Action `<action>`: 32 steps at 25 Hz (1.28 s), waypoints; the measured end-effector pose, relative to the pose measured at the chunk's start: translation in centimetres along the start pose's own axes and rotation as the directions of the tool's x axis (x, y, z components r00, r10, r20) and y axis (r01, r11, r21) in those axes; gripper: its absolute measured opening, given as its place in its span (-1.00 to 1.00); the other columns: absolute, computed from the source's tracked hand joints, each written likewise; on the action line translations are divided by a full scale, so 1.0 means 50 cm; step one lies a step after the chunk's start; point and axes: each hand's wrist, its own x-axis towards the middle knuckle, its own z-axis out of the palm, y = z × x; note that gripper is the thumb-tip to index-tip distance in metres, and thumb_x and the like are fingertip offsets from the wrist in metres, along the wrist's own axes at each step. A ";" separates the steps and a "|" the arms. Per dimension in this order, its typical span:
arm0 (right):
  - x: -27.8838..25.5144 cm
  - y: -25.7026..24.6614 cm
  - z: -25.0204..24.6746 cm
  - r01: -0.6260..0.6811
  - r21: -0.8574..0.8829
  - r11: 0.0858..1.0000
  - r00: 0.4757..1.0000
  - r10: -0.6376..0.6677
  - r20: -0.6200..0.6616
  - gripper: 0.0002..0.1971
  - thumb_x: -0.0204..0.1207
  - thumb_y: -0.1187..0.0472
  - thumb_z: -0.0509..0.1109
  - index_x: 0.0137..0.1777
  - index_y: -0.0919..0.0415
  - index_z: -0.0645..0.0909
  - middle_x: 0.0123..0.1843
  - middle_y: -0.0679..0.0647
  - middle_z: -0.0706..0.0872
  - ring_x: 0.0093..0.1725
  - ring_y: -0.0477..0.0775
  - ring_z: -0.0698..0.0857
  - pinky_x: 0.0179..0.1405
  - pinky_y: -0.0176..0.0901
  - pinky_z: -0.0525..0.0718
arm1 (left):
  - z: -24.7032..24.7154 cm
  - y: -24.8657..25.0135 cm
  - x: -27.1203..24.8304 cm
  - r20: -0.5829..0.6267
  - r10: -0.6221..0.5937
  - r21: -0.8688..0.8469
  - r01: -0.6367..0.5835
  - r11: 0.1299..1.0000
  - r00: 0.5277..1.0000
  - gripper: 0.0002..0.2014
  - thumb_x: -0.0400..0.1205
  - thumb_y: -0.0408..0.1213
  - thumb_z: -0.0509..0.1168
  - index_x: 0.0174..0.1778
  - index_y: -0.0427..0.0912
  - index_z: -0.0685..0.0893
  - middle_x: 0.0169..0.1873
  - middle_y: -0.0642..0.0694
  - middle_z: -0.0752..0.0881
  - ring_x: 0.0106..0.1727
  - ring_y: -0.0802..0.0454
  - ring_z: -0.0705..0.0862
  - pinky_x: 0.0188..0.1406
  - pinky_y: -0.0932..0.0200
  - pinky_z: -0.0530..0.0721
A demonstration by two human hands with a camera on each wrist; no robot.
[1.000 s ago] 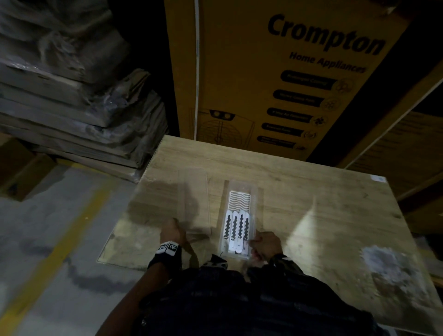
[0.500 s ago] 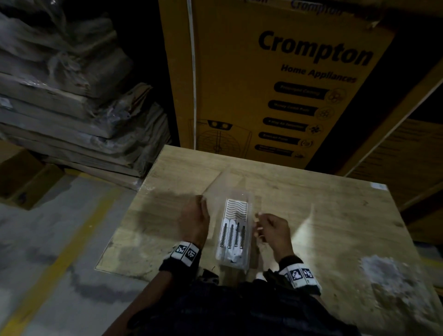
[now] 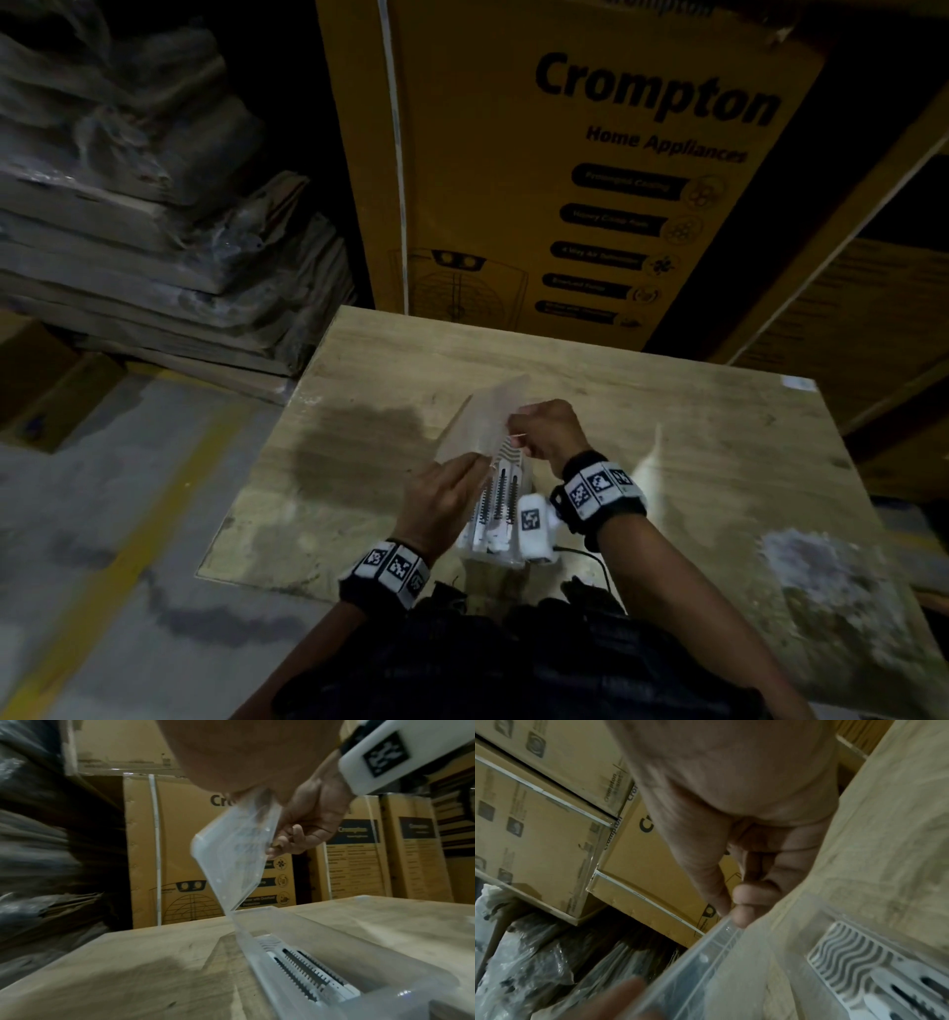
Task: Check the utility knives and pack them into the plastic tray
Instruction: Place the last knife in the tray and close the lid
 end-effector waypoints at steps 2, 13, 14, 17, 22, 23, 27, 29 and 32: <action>0.005 0.025 0.007 -0.022 0.095 0.995 1.000 0.023 -0.017 -0.66 0.46 0.46 0.54 0.22 0.47 0.60 -0.35 0.28 0.73 -0.60 0.01 0.68 -0.57 -0.24 0.70 | -0.001 -0.007 -0.007 0.003 0.013 -0.022 -0.012 1.000 1.000 -0.80 0.70 -0.24 0.34 0.00 -0.24 0.86 -0.05 -0.14 0.87 -0.22 -0.07 0.85 -0.36 0.10 0.74; -0.023 0.124 -0.025 -0.066 0.453 0.889 0.997 0.037 0.073 -0.81 0.60 0.56 0.39 0.17 0.43 0.67 0.02 0.32 0.81 -0.04 0.26 0.80 -0.02 -0.05 0.86 | -0.007 -0.020 -0.048 0.130 -0.346 -0.073 0.357 0.931 0.929 -0.83 0.63 -0.16 0.46 -0.13 -0.19 0.81 -0.04 -0.12 0.84 -0.13 -0.06 0.80 -0.23 0.14 0.68; -0.030 0.136 -0.038 -0.052 0.452 0.890 0.998 0.027 0.063 -0.79 0.60 0.57 0.39 0.18 0.42 0.68 0.02 0.31 0.81 -0.04 0.25 0.80 -0.05 -0.05 0.86 | 0.003 -0.025 -0.052 0.189 -0.441 -0.075 0.461 0.884 0.877 -0.81 0.65 -0.14 0.45 -0.05 -0.21 0.81 -0.03 -0.13 0.83 -0.11 -0.07 0.80 -0.21 0.12 0.69; -0.042 0.188 -0.056 -0.083 0.396 0.914 0.997 0.080 0.022 -0.68 0.54 0.65 0.39 0.11 0.25 0.67 -0.15 0.16 0.80 -0.16 0.19 0.78 -0.20 -0.03 0.86 | 0.038 -0.043 -0.068 0.441 -0.596 -0.060 0.685 0.726 0.671 -0.55 0.68 0.11 0.27 -0.13 -0.24 0.78 -0.21 -0.18 0.80 -0.21 -0.12 0.75 -0.20 0.02 0.71; -0.045 0.260 -0.036 0.070 -0.149 0.986 0.992 -0.085 -0.097 -0.63 0.48 0.56 0.43 0.24 0.27 0.72 -0.09 0.09 0.83 -0.07 0.14 0.78 0.01 -0.02 0.76 | 0.078 -0.039 -0.111 0.706 -0.502 -0.048 0.741 0.670 0.500 -0.50 0.66 0.06 0.41 -0.51 -0.17 0.54 -0.48 -0.16 0.62 -0.48 0.06 0.49 -0.42 0.18 0.38; -0.046 0.262 -0.028 0.115 -0.255 0.960 0.986 -0.142 -0.090 -0.66 0.47 0.53 0.44 0.20 0.25 0.75 -0.09 0.06 0.81 -0.05 0.10 0.76 -0.01 -0.10 0.73 | 0.081 -0.038 -0.115 0.701 -0.532 -0.034 0.768 0.640 0.475 -0.50 0.63 0.06 0.44 -0.50 -0.22 0.59 -0.45 -0.19 0.65 -0.47 0.07 0.50 -0.43 0.16 0.38; -0.035 0.258 -0.012 0.159 -0.452 0.878 0.967 -0.230 -0.107 -0.77 0.42 0.40 0.58 0.07 0.34 0.73 -0.03 0.23 0.84 -0.01 0.23 0.80 0.03 0.10 0.79 | 0.088 -0.032 -0.120 0.714 -0.565 -0.005 0.811 0.585 0.413 -0.49 0.52 -0.04 0.58 -0.57 -0.15 0.44 -0.46 -0.13 0.50 -0.42 0.00 0.47 -0.38 0.15 0.36; -0.028 0.255 -0.010 0.093 -0.488 0.868 0.971 -0.188 -0.150 -0.78 0.45 0.38 0.57 0.07 0.36 0.72 0.01 0.27 0.84 0.03 0.28 0.80 0.07 0.10 0.79 | 0.084 -0.032 -0.124 0.736 -0.554 -0.018 0.829 0.560 0.390 -0.60 0.49 -0.10 0.61 -0.47 -0.18 0.58 -0.36 -0.14 0.62 -0.32 -0.06 0.59 -0.30 0.10 0.51; -0.030 0.266 -0.006 0.021 -0.500 0.866 0.976 -0.126 -0.178 -0.89 0.57 0.33 0.45 0.01 0.37 0.76 -0.03 0.24 0.83 -0.03 0.25 0.78 0.04 -0.06 0.76 | 0.076 -0.031 -0.129 0.725 -0.591 -0.007 0.862 0.507 0.353 -0.70 0.51 -0.18 0.61 0.05 -0.28 0.80 -0.02 -0.20 0.82 -0.04 -0.12 0.79 -0.05 0.15 0.68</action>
